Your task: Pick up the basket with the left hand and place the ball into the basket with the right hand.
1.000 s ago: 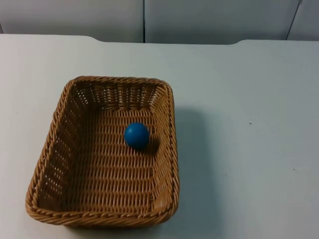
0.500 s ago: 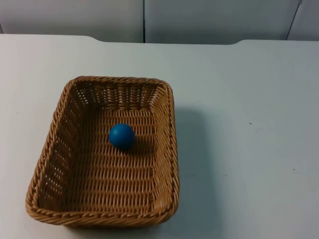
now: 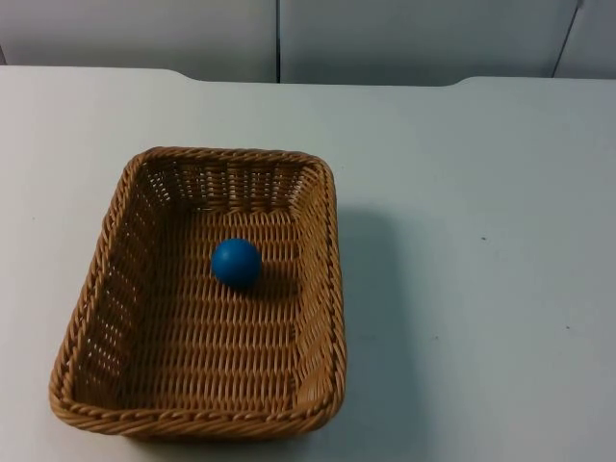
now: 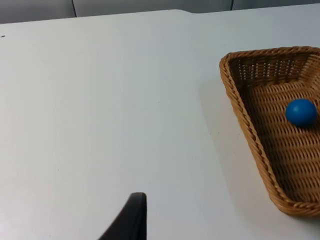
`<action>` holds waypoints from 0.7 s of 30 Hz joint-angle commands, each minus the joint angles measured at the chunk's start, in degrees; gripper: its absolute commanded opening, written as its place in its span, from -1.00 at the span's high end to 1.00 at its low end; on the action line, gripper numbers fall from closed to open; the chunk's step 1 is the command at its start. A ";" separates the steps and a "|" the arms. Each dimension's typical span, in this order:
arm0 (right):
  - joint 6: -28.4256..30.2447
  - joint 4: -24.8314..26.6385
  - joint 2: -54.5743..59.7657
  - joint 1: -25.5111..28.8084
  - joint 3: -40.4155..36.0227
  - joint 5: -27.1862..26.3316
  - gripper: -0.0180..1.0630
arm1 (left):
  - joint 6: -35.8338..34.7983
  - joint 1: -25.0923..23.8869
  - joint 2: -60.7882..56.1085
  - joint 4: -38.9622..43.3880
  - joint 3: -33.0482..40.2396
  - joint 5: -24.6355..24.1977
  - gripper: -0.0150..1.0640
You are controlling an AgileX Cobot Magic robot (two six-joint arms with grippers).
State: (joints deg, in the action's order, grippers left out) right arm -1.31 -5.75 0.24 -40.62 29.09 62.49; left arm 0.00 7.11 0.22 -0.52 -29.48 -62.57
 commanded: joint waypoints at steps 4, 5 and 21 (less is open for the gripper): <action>0.21 0.03 -0.24 0.09 -0.21 -0.78 -0.46 | 0.00 -0.27 -0.22 -0.39 0.18 0.80 -0.88; 0.21 0.03 -0.24 0.09 -0.21 -0.78 -0.46 | 0.00 -0.27 -0.22 -0.39 0.18 0.80 -0.88; 0.21 0.03 -0.24 0.09 -0.21 -0.78 -0.98 | 0.00 -0.27 -0.22 -0.38 0.18 0.80 -0.94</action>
State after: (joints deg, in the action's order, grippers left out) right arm -1.31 -5.75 0.24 -40.62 29.09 62.38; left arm 0.00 7.11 0.22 -0.52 -29.48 -62.53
